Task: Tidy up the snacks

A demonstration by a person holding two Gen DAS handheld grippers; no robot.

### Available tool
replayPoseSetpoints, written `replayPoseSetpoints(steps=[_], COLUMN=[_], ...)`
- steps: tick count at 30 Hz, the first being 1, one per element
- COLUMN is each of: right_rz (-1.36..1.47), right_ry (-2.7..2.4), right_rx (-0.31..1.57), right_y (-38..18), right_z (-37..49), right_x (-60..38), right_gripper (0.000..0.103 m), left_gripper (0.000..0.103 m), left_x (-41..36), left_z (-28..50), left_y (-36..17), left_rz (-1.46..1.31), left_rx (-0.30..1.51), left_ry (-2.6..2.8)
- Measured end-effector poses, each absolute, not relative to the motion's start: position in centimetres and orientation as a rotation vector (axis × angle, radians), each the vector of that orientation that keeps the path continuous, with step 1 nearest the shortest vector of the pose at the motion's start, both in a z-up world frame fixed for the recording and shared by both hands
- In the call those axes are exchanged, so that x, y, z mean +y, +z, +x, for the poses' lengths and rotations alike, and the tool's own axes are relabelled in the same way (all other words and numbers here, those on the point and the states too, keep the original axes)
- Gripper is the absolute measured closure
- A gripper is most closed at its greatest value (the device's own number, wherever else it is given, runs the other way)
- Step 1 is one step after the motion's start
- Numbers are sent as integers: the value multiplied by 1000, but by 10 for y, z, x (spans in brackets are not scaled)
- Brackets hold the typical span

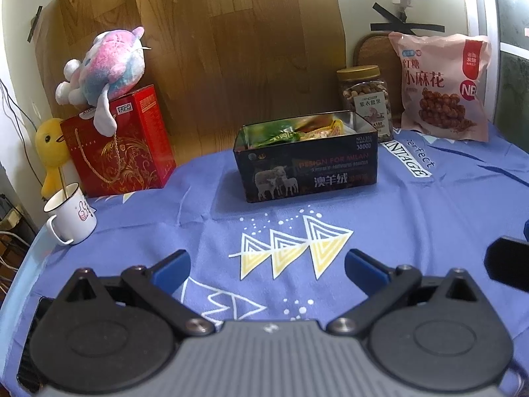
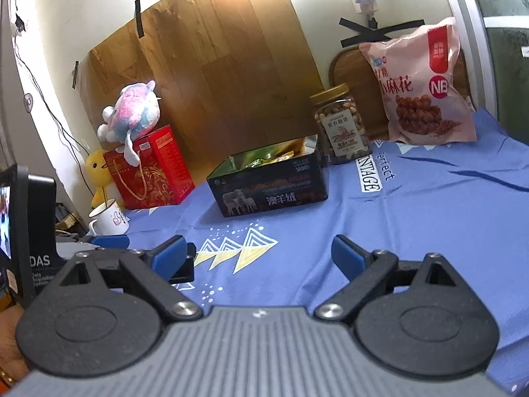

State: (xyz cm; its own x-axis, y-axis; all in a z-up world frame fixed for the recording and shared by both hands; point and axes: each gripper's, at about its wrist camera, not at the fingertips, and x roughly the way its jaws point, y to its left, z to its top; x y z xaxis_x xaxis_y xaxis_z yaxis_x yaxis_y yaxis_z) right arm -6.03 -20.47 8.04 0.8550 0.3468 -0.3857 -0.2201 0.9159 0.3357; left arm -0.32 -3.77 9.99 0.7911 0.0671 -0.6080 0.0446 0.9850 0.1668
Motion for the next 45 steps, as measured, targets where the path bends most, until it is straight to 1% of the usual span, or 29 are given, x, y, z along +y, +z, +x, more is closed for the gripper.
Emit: replayPoseSetpoints(steps=[23,45], right_rz=[304,344], right_ry=[308,280], right_rx=[466,481], right_y=[62,53], right_z=[-58,-58], right_x=[-211,-220], right_gripper=[7,7], left_gripper=[0,0], left_x=[-49,-41], left_z=[-1,-1], left_y=[93,84], left_rz=[213,192], left_rx=[632,657], left_ry=[34,53])
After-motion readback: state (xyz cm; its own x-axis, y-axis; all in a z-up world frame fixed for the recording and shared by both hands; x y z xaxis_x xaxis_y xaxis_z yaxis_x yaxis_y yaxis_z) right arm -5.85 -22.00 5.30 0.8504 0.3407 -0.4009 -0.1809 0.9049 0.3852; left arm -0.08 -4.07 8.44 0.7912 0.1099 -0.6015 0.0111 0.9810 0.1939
